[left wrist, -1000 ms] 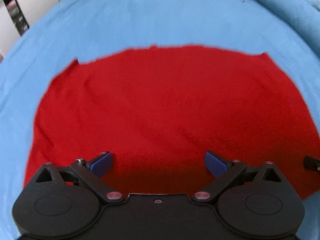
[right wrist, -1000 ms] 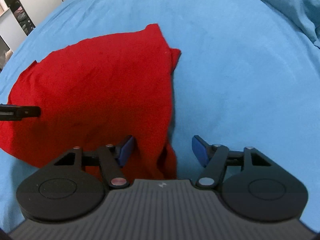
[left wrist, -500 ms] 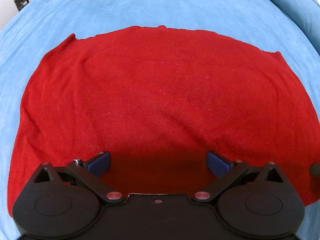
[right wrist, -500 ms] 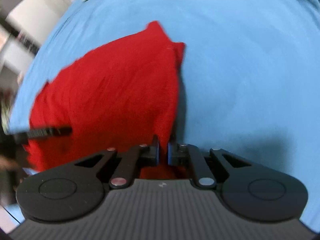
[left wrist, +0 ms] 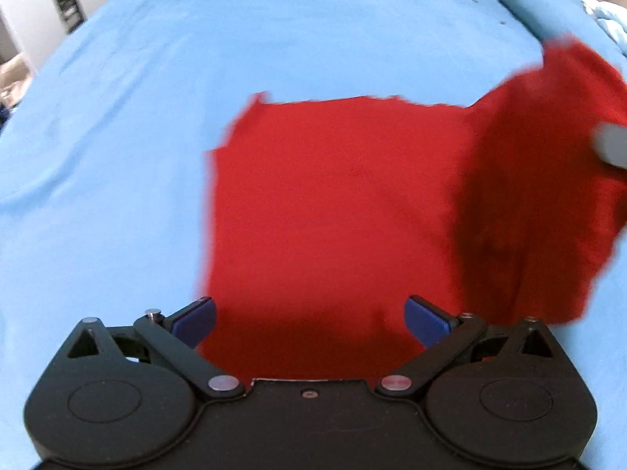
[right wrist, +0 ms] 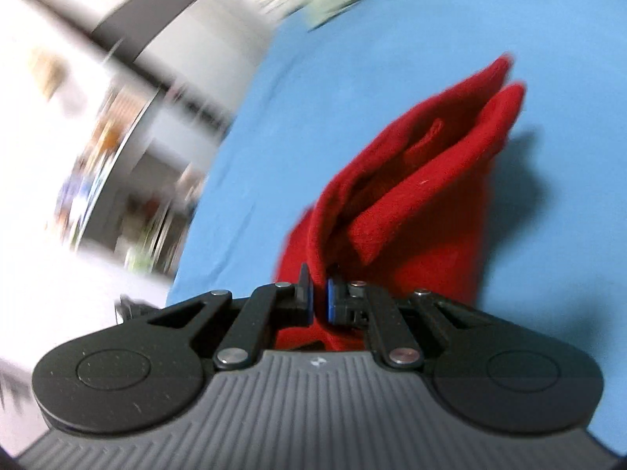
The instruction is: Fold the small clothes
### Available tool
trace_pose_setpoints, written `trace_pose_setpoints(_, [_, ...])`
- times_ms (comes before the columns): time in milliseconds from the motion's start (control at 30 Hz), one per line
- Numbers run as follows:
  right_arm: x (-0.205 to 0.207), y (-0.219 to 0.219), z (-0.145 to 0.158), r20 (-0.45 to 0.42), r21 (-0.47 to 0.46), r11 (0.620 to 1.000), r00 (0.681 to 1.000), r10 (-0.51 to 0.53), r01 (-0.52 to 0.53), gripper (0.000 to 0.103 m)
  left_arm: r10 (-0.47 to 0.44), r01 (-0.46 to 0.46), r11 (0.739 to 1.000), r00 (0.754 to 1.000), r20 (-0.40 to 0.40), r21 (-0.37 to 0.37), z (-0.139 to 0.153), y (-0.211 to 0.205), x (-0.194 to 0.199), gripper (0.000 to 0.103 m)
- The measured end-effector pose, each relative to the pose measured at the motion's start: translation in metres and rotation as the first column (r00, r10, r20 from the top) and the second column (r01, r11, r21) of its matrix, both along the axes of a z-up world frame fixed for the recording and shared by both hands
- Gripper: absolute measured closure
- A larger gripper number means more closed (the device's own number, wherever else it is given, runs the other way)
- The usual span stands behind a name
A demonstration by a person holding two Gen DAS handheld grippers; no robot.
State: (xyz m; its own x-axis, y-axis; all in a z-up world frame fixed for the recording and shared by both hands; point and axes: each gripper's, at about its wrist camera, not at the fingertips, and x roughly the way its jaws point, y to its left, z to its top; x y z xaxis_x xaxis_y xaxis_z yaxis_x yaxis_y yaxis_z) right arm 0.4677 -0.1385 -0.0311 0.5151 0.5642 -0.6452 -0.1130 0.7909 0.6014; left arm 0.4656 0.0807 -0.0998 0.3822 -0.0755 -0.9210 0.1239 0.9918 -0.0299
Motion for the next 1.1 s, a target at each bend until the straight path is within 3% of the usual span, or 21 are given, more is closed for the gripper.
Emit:
trace_pose_setpoints(100, [0.016, 0.083, -0.022, -0.009, -0.077, 0.98, 0.983, 0.184, -0.184, 0.081, 0.011, -0.01, 0.999, 1.0, -0.021, 0.038, -0.012, 0.044, -0.016, 0.0])
trace_pose_setpoints(167, [0.026, 0.137, -0.059, -0.058, -0.149, 0.952, 0.963, 0.262, -0.268, 0.081, 0.02, -0.018, 0.999, 0.999, -0.038, 0.051, -0.026, 0.067, -0.028, 0.0])
trace_pose_setpoints(267, [0.032, 0.185, -0.109, -0.131, -0.24, 0.921, 0.95, 0.284, -0.309, 0.081, 0.032, -0.03, 0.999, 0.998, -0.057, 0.037, -0.042, 0.09, -0.044, 0.0])
trace_pose_setpoints(333, [0.03, 0.195, -0.12, -0.138, -0.252, 0.921, 0.953, 0.269, -0.297, 0.08, 0.034, -0.033, 0.999, 0.998, -0.051, 0.007, -0.045, 0.097, -0.05, 0.0])
trace_pose_setpoints(433, [0.026, 0.192, -0.114, -0.111, -0.263, 0.916, 0.952, 0.284, -0.304, 0.073, 0.028, -0.029, 0.999, 0.999, -0.027, -0.024, -0.039, 0.095, -0.056, 0.0])
trace_pose_setpoints(533, [0.024, 0.179, -0.096, -0.071, -0.211, 0.929, 0.953, 0.296, -0.304, 0.04, 0.014, -0.012, 0.998, 1.0, 0.025, -0.063, -0.024, 0.091, -0.058, 0.0])
trace_pose_setpoints(667, [-0.004, 0.126, -0.053, 0.088, -0.183, 0.977, 0.987, 0.131, -0.113, 0.014, -0.015, 0.033, 0.985, 0.994, 0.107, -0.17, 0.003, 0.08, -0.053, 0.0])
trace_pose_setpoints(800, [-0.046, 0.075, -0.048, 0.105, -0.265, 0.963, 0.994, -0.025, 0.052, 0.011, -0.019, 0.044, 0.971, 0.994, 0.112, -0.233, -0.001, 0.068, -0.05, 0.003])
trace_pose_setpoints(900, [-0.072, 0.062, -0.071, 0.057, -0.343, 0.937, 0.997, -0.051, 0.067, 0.011, 0.041, -0.027, 0.972, 0.998, 0.056, -0.233, -0.014, 0.068, -0.033, 0.019])
trace_pose_setpoints(1033, [-0.096, 0.064, -0.096, 0.037, -0.4, 0.914, 0.997, -0.065, 0.074, 0.011, 0.127, -0.121, 0.971, 0.992, 0.015, -0.206, -0.022, 0.074, -0.038, 0.021])
trace_pose_setpoints(1100, [-0.105, 0.07, -0.108, 0.039, -0.436, 0.897, 0.997, -0.067, 0.077, 0.011, 0.149, -0.144, 0.97, 0.989, 0.009, -0.197, -0.023, 0.078, -0.041, 0.03])
